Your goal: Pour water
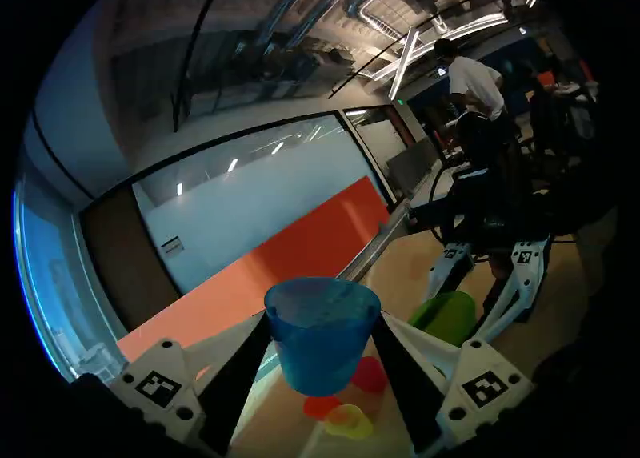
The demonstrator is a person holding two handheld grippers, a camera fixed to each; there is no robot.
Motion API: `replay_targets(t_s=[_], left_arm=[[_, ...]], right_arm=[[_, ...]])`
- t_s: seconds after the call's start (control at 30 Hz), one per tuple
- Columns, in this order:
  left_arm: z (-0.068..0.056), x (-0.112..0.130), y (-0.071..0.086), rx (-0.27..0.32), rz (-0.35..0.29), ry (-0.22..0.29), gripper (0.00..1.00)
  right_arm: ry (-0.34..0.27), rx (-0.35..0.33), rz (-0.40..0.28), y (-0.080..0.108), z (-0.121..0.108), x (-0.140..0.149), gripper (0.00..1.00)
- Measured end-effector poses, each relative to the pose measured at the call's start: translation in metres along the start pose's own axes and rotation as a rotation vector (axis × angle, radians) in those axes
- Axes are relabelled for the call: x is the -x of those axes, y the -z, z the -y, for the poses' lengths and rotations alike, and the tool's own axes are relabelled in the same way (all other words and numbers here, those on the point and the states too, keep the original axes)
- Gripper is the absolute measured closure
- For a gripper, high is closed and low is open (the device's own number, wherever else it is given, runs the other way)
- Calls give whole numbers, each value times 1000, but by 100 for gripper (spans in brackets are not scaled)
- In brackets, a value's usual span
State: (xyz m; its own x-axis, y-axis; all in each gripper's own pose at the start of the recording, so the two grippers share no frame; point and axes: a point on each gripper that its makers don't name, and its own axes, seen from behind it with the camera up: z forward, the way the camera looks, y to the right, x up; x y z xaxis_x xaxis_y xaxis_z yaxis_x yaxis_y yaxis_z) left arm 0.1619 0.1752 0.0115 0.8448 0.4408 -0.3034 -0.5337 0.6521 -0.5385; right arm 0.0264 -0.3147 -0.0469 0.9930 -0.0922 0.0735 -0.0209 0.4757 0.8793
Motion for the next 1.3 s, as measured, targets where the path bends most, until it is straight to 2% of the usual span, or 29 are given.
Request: replay_targets(t_s=[0.47,1.3], left_arm=[[-1,-10,-2,-5,13,-133,14],[-2,-25,-1,-33,8,-313,14]], right_arm=[[-4,-23,2,-6,6,1,10],[-3,-46,1,-16,13,0,10]])
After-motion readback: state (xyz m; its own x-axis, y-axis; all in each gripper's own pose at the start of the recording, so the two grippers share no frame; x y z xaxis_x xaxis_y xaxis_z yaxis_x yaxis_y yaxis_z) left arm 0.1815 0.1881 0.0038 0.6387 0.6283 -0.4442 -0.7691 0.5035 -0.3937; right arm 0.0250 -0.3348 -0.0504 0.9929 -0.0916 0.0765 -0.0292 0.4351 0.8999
